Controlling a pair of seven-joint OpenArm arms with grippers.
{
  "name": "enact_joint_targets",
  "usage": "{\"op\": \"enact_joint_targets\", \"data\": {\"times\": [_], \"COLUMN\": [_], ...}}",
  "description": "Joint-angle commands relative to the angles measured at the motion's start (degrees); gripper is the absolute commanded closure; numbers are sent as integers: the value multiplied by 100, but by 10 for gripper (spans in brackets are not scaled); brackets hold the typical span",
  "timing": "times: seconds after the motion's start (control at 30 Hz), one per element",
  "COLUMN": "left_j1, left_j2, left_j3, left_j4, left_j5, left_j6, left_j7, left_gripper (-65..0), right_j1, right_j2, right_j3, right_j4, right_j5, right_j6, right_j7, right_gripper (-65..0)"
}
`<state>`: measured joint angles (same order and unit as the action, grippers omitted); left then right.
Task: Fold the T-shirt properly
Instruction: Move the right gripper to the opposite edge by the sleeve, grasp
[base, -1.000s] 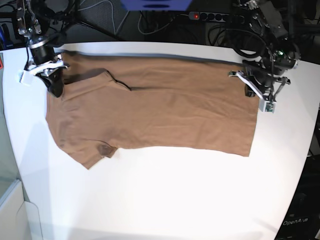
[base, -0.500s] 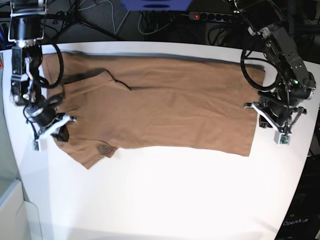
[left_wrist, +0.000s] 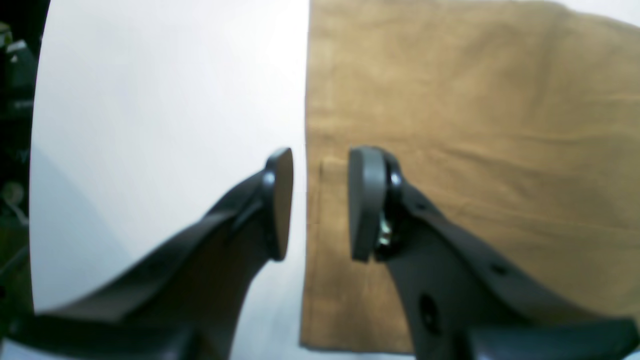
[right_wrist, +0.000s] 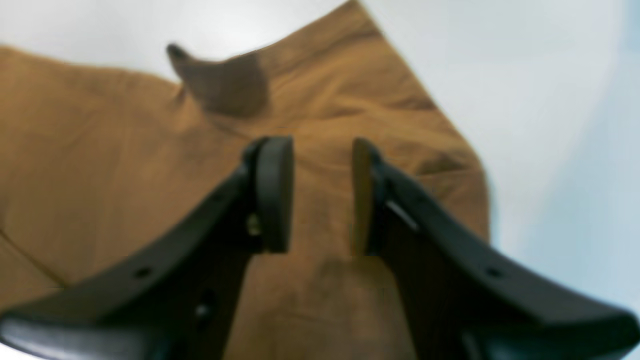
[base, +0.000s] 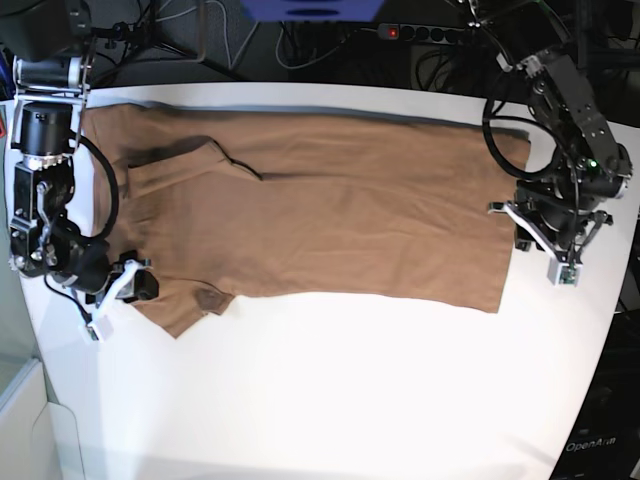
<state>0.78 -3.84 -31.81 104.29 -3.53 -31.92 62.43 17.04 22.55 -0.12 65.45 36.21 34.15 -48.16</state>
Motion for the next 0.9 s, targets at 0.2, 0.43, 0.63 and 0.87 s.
{"op": "enact_joint_targets", "data": {"times": [0.2,0.43,0.63,0.87], "left_j1": [-20,-12,-12,94], "left_j2": [-52,-60,-60,-60], "left_j3": [-6,-6,-6,-6], "left_j4": [107,116,116,116], "left_j5": [-47,-47,-47,-47], "left_j6": [-3,-3,-3,-3], "left_j7": [-50,-6,3,-24], "left_gripper": [-185,-185,-185,-185], "right_j1": [551,1263,1773,1967], "right_j2": [273,299,36,-290], "right_j3": [25,-10,-1,8], "right_j4": [53,-967,-2066,-2734], "right_j5": [67,-214,-1155,-2130], "right_j6": [396,422,585,585], "right_j7": [-182,-76,328,847], "right_gripper": [-355,-367,-366,-366]}}
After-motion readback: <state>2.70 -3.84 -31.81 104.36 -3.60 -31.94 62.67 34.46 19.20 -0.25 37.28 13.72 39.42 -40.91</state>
